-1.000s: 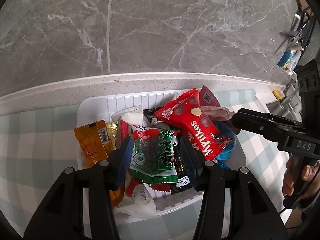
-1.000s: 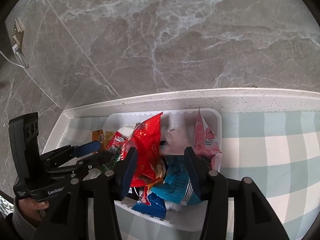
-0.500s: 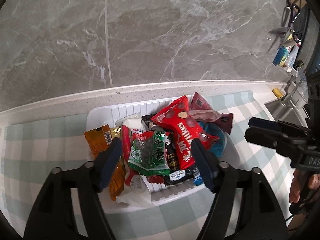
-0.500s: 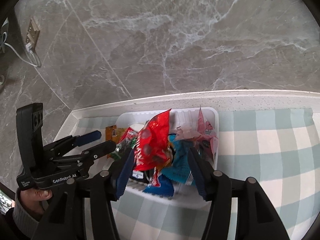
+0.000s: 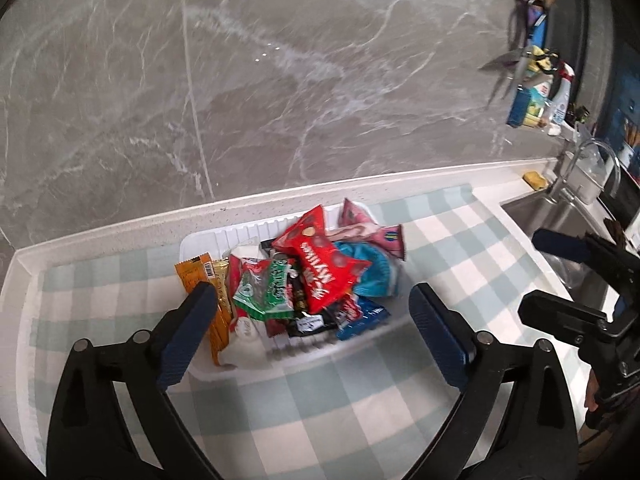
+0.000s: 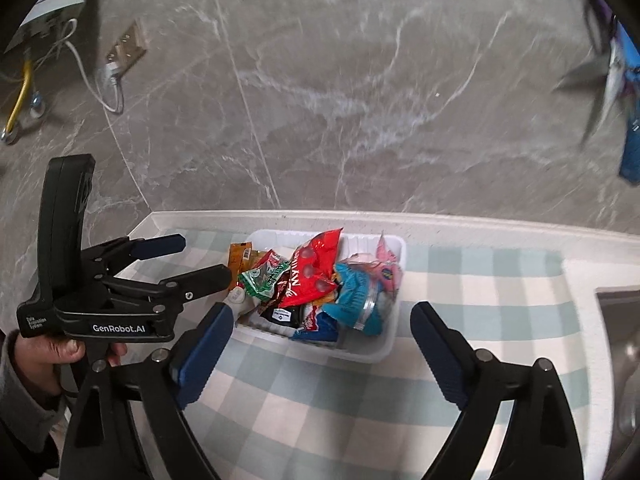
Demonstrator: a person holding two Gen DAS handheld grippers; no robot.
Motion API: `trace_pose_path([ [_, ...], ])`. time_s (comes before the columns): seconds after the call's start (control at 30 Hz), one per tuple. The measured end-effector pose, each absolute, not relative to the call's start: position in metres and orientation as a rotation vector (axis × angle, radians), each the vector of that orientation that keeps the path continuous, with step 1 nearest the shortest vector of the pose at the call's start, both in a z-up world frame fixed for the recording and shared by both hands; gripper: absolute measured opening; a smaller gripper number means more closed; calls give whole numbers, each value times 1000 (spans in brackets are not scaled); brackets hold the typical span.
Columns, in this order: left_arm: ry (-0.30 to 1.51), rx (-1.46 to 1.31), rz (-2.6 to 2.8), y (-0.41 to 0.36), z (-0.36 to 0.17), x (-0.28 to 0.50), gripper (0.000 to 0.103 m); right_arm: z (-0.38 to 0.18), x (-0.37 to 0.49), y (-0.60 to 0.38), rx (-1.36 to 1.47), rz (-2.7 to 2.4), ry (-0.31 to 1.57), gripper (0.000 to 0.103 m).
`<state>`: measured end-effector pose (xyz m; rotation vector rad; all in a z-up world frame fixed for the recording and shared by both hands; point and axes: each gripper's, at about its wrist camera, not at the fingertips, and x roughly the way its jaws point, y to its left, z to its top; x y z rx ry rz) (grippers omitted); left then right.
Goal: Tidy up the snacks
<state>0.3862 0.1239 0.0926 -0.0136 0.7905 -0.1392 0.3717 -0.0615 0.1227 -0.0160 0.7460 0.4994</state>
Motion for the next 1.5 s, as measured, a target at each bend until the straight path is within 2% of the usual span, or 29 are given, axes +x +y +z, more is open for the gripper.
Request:
trace_pose_path([
  [0.07, 779, -2, -148, 117, 100, 376, 98, 130, 361, -66, -22, 489, 720, 100],
  [0.67, 721, 78, -172, 80, 142, 309, 98, 156, 281, -88, -35, 430, 622, 101],
  [1.5, 683, 116, -191, 67, 158, 289, 98, 161, 254, -100, -12, 411, 602, 101],
])
